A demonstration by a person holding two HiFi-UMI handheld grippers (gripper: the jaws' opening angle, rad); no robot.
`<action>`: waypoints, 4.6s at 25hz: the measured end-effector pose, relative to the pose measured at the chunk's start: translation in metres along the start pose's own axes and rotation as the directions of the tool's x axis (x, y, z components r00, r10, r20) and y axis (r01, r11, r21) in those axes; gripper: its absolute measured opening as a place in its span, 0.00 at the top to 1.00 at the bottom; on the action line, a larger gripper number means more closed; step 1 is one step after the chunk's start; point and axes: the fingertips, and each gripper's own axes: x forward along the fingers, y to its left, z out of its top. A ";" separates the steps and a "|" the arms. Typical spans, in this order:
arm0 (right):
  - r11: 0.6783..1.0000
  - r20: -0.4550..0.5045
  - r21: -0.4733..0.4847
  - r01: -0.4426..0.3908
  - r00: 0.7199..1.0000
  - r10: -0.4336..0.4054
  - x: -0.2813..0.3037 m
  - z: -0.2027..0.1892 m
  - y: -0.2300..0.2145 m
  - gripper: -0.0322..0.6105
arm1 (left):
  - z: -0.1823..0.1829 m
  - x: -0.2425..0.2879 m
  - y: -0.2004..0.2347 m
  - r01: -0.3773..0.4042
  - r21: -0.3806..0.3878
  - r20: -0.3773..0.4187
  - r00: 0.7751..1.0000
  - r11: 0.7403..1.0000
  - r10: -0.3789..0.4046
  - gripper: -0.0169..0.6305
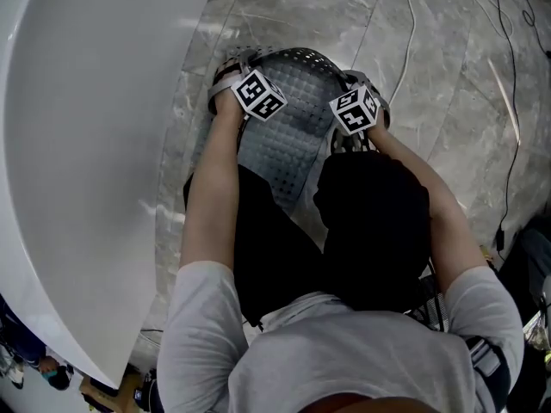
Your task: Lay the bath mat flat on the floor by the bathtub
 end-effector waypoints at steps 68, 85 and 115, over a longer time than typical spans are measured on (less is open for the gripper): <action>0.947 -0.069 -0.319 0.034 0.996 -0.059 0.079 -0.006 -0.064 0.52 | -0.003 0.077 0.029 -0.136 -0.200 -0.104 0.988 0.970 0.117 0.47; 0.936 0.188 -0.339 0.098 0.982 -0.034 -0.017 0.104 -0.011 0.94 | 0.028 -0.027 0.027 -0.121 0.040 0.121 0.986 0.992 0.115 0.71; 0.975 0.160 -0.156 -0.161 0.970 0.185 -0.044 0.095 0.006 0.94 | 0.047 -0.063 0.002 0.074 -0.246 0.214 0.977 0.966 -0.021 0.95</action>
